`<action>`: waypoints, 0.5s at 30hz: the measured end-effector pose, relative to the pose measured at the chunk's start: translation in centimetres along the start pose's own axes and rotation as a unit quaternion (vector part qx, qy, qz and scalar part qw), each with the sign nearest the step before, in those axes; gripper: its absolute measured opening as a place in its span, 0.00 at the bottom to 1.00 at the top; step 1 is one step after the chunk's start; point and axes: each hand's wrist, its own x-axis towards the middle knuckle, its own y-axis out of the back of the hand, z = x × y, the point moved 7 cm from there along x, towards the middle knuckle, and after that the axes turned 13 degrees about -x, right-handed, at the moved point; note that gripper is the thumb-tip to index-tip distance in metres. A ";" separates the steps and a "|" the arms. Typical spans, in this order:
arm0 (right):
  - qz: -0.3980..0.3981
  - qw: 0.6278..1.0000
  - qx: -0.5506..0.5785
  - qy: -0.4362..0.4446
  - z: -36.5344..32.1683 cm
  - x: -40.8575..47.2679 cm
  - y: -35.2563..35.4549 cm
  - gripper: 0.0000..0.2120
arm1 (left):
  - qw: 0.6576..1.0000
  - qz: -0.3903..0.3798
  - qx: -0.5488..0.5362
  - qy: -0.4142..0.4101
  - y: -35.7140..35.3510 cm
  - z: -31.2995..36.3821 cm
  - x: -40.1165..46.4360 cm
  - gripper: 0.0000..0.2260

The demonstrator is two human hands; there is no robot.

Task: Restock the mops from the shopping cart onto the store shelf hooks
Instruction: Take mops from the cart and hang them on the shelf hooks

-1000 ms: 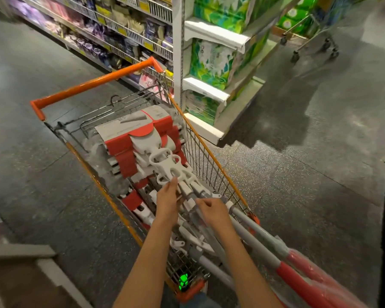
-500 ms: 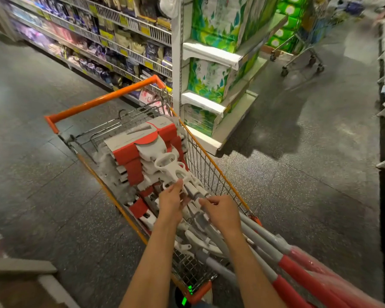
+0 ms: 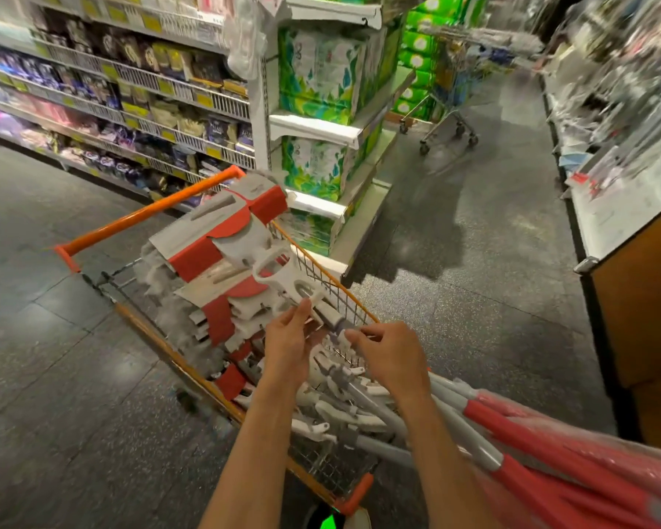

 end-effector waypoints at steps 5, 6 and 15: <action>0.052 0.998 0.029 -0.007 -1.1 -3.7 3.2 0.14 | 0.997 -0.071 0.005 0.002 -1.7 2.1 -3.0 0.08; 0.065 0.997 0.037 -0.010 -1.3 -4.6 3.8 0.14 | 0.996 -0.086 0.007 0.002 -2.0 2.4 -3.7 0.08; 0.132 0.983 0.125 -0.014 0.5 -12.5 7.0 0.25 | 0.979 -0.202 0.026 0.028 -4.8 3.0 -10.5 0.09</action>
